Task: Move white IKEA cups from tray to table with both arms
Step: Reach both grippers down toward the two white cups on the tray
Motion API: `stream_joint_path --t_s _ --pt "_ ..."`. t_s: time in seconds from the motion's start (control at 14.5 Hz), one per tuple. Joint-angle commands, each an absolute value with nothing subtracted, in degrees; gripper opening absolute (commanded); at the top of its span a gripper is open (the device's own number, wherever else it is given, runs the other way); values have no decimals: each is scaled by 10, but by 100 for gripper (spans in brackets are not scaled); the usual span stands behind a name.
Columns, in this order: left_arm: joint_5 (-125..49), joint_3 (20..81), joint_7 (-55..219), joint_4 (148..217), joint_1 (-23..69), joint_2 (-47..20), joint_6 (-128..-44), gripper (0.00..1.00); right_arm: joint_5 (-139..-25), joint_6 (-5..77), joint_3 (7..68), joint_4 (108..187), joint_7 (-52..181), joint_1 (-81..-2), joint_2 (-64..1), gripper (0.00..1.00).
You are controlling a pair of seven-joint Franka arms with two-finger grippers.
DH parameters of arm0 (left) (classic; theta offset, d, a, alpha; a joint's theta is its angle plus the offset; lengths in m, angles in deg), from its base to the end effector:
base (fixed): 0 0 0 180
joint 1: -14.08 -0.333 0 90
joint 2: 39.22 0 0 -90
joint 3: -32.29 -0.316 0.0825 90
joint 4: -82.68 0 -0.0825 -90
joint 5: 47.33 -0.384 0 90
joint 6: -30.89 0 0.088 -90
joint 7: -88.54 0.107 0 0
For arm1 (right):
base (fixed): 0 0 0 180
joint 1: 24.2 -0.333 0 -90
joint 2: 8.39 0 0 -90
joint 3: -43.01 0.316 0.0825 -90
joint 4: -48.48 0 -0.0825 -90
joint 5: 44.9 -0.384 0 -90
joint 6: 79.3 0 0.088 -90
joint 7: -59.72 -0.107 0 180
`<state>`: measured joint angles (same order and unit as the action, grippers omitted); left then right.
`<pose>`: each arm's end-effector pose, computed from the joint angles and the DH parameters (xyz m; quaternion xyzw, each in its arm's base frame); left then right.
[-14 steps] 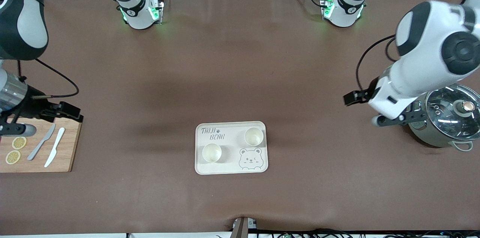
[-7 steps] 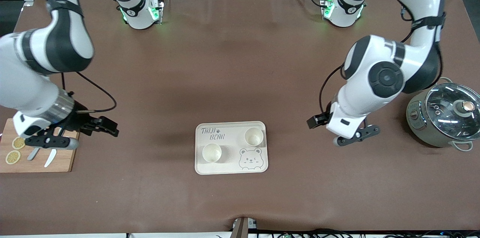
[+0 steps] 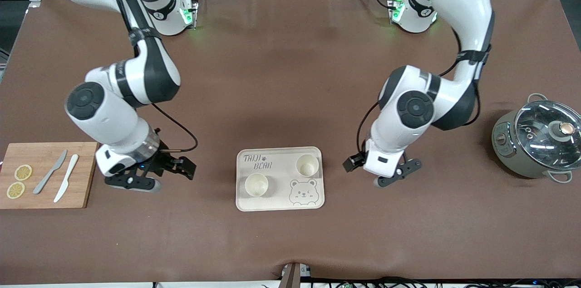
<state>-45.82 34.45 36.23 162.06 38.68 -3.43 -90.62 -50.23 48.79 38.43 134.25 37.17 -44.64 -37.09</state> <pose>0.6571 -0.3263 0.3561 0.9711 0.2309 0.0285 0.0526 0.6876 0.2084 0.4042 -0.9898 0.0749 -0.1058 0.0594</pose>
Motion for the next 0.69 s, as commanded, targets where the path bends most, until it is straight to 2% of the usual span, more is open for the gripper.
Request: stream_joint_path --t_s 0.0,0.28,0.62 --pt "-454 341 328 1604 412 -8 -936 100 -494 496 380 1326 330 -469 -399 100" --pt "-454 341 311 1604 434 16 -973 100 -488 520 379 1325 329 -492 -423 100" --pt "-454 341 299 1604 450 38 -978 100 -475 550 378 1324 299 -526 -463 100"
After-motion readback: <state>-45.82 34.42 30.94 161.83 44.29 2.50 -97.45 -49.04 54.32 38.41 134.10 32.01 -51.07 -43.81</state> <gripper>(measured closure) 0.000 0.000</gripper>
